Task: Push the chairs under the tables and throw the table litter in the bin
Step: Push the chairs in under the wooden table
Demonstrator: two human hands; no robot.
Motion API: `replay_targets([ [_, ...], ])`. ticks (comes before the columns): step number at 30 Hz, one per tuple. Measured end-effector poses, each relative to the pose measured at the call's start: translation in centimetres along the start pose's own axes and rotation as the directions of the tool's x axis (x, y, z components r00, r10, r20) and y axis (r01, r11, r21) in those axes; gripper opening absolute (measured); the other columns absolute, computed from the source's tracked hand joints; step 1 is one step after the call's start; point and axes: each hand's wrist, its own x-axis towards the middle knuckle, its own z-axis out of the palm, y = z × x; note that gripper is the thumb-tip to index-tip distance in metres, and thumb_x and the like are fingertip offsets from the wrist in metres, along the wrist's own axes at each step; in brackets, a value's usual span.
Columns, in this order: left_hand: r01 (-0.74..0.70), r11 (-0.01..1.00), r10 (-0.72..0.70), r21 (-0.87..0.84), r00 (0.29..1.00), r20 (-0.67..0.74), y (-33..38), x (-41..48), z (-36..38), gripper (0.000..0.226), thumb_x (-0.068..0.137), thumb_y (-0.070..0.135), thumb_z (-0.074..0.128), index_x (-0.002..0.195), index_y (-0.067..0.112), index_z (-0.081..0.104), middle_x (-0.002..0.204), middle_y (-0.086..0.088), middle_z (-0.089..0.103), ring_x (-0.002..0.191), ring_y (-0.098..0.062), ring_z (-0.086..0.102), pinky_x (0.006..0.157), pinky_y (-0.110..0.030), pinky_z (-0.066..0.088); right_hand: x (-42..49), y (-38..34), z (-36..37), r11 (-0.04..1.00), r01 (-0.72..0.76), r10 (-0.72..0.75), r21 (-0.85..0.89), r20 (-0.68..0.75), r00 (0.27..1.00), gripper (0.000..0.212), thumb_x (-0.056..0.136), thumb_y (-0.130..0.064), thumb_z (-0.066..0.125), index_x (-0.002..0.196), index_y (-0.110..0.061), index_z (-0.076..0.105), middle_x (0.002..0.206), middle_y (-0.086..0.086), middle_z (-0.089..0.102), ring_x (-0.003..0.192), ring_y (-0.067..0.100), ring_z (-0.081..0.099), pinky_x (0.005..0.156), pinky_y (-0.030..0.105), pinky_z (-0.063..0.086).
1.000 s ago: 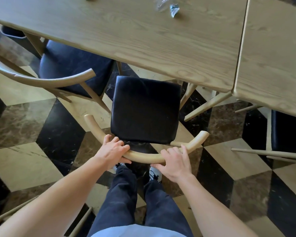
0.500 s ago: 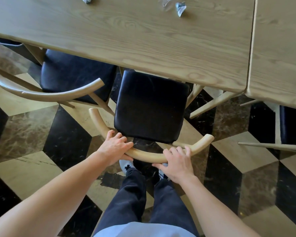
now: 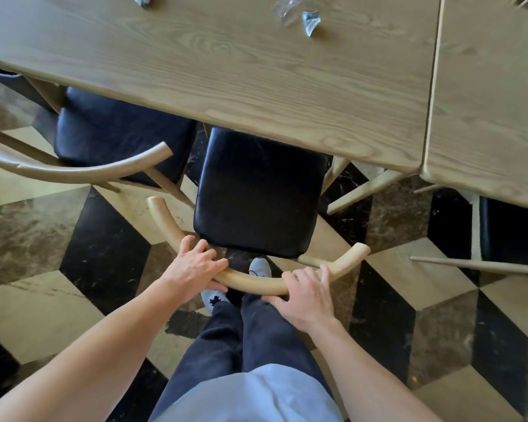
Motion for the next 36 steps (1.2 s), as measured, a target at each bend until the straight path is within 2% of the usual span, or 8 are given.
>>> replay_targets([
  [5,-0.026,0.999,0.027,0.02,0.999,-0.045,0.8,1.3,-0.2,0.057,0.076,0.075,0.043,0.104,0.031,0.064,0.086,0.005,0.064,0.092,-0.025,0.053,0.097,-0.055,0.028,0.4,2.1,0.0,1.0,0.002,-0.001,0.012,-0.044,0.999,0.055,0.084,-0.079,0.041,0.096,-0.03,0.063,0.1,-0.006,0.069,0.101,0.019,0.06,0.111,0.057,0.023],
  [8,-0.012,1.0,0.012,0.013,0.999,-0.03,1.1,2.3,-1.1,0.053,0.079,0.074,0.05,0.111,0.033,0.062,0.097,0.006,0.065,0.102,-0.026,0.052,0.101,-0.054,0.022,1.0,3.0,-0.3,1.0,0.012,-0.01,0.021,-0.071,0.997,0.056,0.083,-0.08,0.04,0.092,-0.03,0.063,0.096,-0.006,0.069,0.097,0.019,0.059,0.11,0.056,0.024],
  [11,0.014,0.999,-0.013,-0.031,0.999,0.031,1.3,2.6,-2.0,0.055,0.085,0.073,0.046,0.122,0.034,0.055,0.112,0.005,0.062,0.114,-0.025,0.044,0.109,-0.055,0.02,1.4,3.4,-0.2,0.999,0.029,-0.027,0.018,-0.087,0.996,0.057,0.083,-0.08,0.039,0.088,-0.028,0.063,0.091,-0.005,0.069,0.092,0.02,0.06,0.105,0.056,0.03],
  [17,0.051,0.999,-0.049,-0.017,0.994,0.1,1.5,2.6,-2.9,0.054,0.089,0.069,0.044,0.131,0.036,0.049,0.128,0.004,0.056,0.125,-0.025,0.039,0.116,-0.056,0.016,1.7,3.5,0.0,0.999,0.045,-0.044,0.012,-0.106,0.993,0.059,0.083,-0.08,0.039,0.086,-0.027,0.064,0.086,-0.003,0.068,0.086,0.022,0.06,0.1,0.058,0.034],
  [21,0.029,0.999,-0.028,-0.022,0.996,0.082,0.4,2.7,-3.0,0.056,0.087,0.072,0.043,0.128,0.035,0.05,0.125,0.005,0.059,0.122,-0.025,0.041,0.113,-0.054,0.02,2.2,3.0,0.0,0.999,0.045,-0.043,0.019,-0.094,0.995,0.061,0.084,-0.079,0.037,0.088,-0.025,0.064,0.086,-0.002,0.066,0.087,0.022,0.059,0.1,0.058,0.033],
  [26,0.029,1.0,-0.028,-0.006,0.996,0.089,-0.4,3.1,-3.3,0.053,0.088,0.069,0.046,0.131,0.037,0.047,0.129,0.005,0.056,0.125,-0.024,0.039,0.114,-0.054,0.02,2.8,2.5,-0.3,0.998,0.055,-0.053,0.013,-0.1,0.994,0.052,0.083,-0.075,0.049,0.087,-0.025,0.064,0.086,0.0,0.067,0.086,0.022,0.06,0.098,0.059,0.037],
  [32,0.025,1.0,-0.024,-0.016,0.997,0.067,0.0,4.0,-3.1,0.055,0.087,0.072,0.045,0.127,0.035,0.049,0.123,0.005,0.059,0.121,-0.024,0.041,0.112,-0.053,0.02,3.4,4.0,-0.5,0.997,0.073,-0.073,-0.004,-0.106,0.992,0.064,0.084,-0.078,0.03,0.089,-0.025,0.065,0.089,0.0,0.067,0.087,0.022,0.059,0.098,0.059,0.036],
  [36,0.03,0.999,-0.029,-0.014,0.998,0.051,-0.1,5.1,-3.9,0.055,0.087,0.072,0.042,0.127,0.035,0.05,0.122,0.005,0.058,0.12,-0.024,0.04,0.111,-0.053,0.021,4.5,4.8,-1.0,0.996,0.083,-0.086,-0.028,-0.119,0.989,0.056,0.086,-0.075,0.041,0.088,-0.024,0.063,0.088,0.001,0.067,0.087,0.024,0.06,0.098,0.059,0.036],
])
